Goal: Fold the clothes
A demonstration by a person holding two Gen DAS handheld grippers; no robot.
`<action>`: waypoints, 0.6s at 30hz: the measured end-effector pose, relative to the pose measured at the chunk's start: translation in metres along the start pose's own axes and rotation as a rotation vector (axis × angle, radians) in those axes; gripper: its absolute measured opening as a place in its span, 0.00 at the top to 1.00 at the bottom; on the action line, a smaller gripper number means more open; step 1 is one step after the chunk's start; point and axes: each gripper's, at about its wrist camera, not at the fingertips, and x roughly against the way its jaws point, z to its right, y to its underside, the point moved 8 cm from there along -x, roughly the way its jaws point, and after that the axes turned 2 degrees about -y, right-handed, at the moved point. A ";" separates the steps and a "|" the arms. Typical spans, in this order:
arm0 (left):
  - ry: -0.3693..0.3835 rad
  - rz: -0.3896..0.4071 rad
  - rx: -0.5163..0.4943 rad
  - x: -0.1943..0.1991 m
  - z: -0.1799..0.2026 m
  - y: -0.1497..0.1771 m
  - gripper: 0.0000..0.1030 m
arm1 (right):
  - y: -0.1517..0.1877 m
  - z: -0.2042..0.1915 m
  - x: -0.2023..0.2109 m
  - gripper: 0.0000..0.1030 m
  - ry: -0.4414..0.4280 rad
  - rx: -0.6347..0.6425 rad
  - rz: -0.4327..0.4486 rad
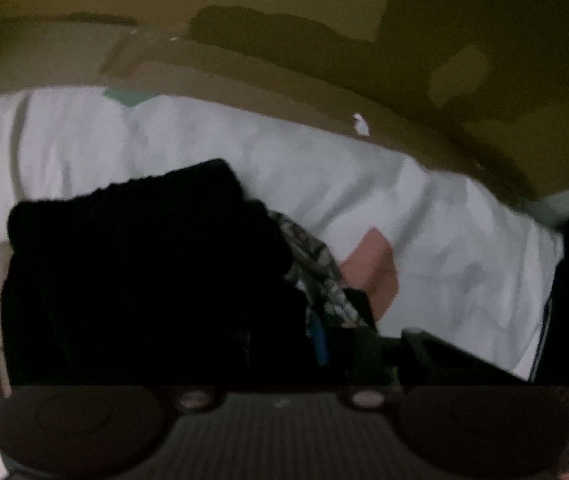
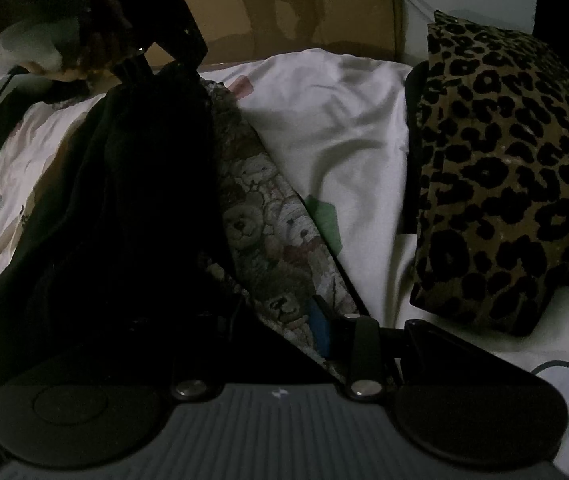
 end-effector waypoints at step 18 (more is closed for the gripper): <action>0.101 0.028 0.097 0.008 -0.018 0.005 0.89 | 0.011 -0.010 -0.001 0.58 0.038 0.162 -0.037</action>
